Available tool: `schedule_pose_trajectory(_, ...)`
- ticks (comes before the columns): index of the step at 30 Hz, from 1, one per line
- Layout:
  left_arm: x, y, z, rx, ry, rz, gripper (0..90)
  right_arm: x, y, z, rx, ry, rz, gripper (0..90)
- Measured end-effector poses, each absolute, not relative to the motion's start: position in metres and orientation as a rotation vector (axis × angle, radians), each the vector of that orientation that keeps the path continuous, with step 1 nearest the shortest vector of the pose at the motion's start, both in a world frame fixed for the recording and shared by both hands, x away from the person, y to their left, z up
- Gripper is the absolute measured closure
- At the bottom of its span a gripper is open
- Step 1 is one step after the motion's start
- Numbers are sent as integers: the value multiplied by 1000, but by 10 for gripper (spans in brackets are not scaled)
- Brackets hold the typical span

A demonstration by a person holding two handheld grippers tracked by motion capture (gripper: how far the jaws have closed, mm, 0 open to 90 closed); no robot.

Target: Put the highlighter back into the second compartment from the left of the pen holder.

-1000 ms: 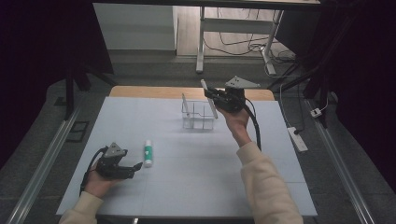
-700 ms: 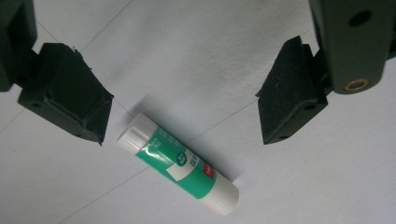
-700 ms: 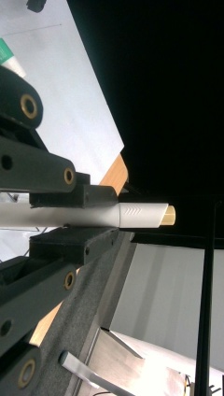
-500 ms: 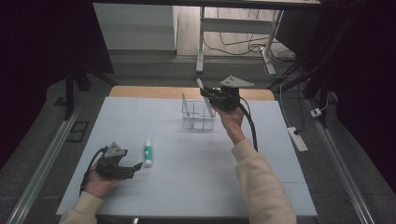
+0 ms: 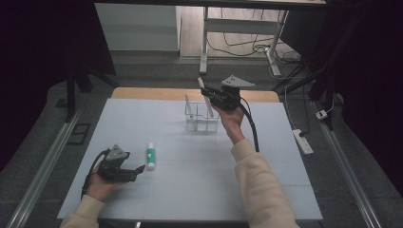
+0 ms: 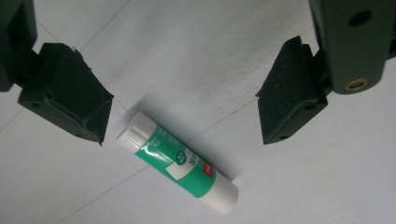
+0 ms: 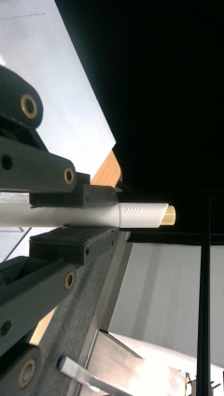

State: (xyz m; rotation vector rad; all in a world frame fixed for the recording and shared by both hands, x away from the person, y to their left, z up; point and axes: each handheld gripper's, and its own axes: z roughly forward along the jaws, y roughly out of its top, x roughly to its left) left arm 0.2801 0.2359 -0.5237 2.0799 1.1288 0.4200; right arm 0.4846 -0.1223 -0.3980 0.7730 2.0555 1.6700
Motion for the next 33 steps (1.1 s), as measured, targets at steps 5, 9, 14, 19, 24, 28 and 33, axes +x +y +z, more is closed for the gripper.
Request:
schedule_pose_trajectory(5,280,236,-524,2081,1128,420,180,488,-116,-401,773,2051,1677,786)
schedule_pose_trajectory(9,280,236,-524,2080,1131,421,182,492,-114,-403,770,2039,1683,786)
schedule_pose_trajectory(14,281,236,-524,2081,1132,422,183,498,-111,-408,783,2013,1699,786)
schedule_pose_trajectory(19,280,237,-524,2073,1134,420,183,505,-106,-415,781,2014,1683,786)
schedule_pose_trajectory(24,282,237,-525,2080,1134,421,183,510,-104,-419,783,2008,1686,786)
schedule_pose_trajectory(28,282,237,-525,2080,1133,420,183,512,-103,-423,788,2006,1689,785)
schedule_pose_trajectory(33,282,237,-525,2080,1133,420,183,514,-100,-428,787,2012,1679,783)
